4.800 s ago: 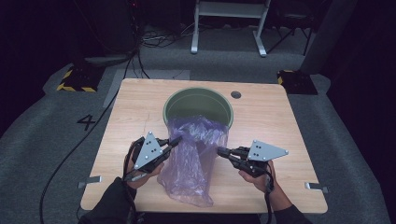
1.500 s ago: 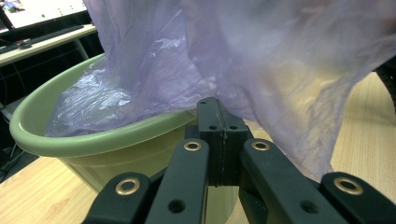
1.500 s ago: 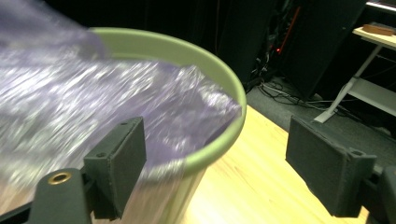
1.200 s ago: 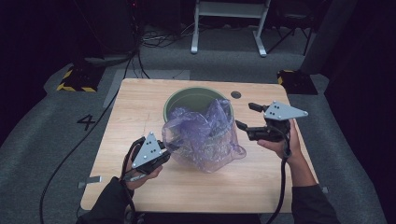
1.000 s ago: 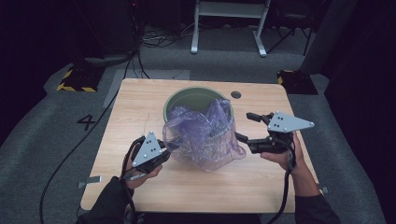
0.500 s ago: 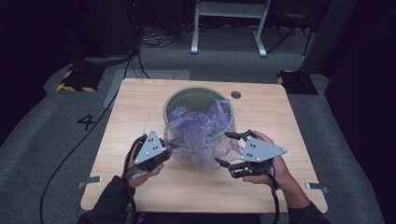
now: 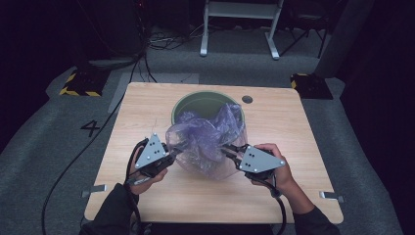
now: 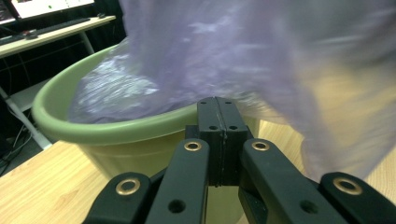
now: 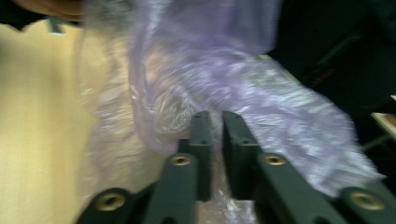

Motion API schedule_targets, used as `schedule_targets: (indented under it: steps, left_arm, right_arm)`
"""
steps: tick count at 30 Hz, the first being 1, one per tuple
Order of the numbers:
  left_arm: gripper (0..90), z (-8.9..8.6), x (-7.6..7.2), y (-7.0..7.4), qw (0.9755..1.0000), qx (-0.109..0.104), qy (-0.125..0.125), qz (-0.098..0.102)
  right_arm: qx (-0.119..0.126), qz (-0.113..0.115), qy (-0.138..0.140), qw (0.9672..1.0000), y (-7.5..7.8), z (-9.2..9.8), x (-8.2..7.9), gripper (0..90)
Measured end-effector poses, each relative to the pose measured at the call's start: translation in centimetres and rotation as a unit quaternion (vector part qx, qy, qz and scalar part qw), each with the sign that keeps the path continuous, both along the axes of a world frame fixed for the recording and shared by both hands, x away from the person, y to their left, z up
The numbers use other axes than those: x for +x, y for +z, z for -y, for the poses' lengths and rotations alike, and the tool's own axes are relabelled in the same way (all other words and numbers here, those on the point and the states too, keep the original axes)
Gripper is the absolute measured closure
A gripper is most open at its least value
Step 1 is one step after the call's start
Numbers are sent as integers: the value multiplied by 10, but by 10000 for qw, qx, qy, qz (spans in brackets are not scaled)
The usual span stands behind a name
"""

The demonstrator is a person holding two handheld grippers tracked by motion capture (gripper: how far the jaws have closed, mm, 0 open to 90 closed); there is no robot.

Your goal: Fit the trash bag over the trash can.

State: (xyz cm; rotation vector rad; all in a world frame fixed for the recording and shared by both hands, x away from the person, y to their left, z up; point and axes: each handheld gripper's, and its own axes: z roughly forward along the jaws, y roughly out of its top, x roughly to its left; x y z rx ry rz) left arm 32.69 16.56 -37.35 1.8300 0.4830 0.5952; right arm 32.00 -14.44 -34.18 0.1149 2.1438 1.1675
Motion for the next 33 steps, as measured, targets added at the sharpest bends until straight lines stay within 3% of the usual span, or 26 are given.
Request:
schedule_targets:
  steps: [6,11,13,14,15,20,22,26,29,33]
  left_arm:
    - [899,-10,7,-3,9999,-34,132,-74]
    - [899,-13,10,-6,9997,-23,172,-147]
    - [898,-13,9,-7,9997,-46,76,-236]
    - [868,-12,7,-7,9997,-94,77,-234]
    - [707,-11,4,-6,9997,-94,61,-209]
    - [298,-5,-18,0,9995,-54,-240,-214]
    - [209,-1,-29,3,9988,67,-398,-271]
    - [153,10,-51,8,9970,171,-714,-263]
    - [152,19,-58,13,9970,4,-699,-346]
    - [151,27,-58,22,9978,-177,-483,-419]
  right_arm:
    - [526,-115,-481,9974,9,16,18,900]
    - [678,-241,-604,9956,10,23,29,900]
    - [803,-373,-624,9941,9,26,34,900]
    - [833,-405,-639,9936,9,26,37,900]
    - [838,-422,-656,9934,9,26,38,900]
    - [852,-422,-660,9933,11,24,38,900]
    - [896,-450,-692,9926,12,24,39,900]
    - [895,-462,-715,9923,11,22,40,900]
    - [896,-468,-722,9923,9,20,40,900]
    - [819,-445,-720,9930,6,17,40,900]
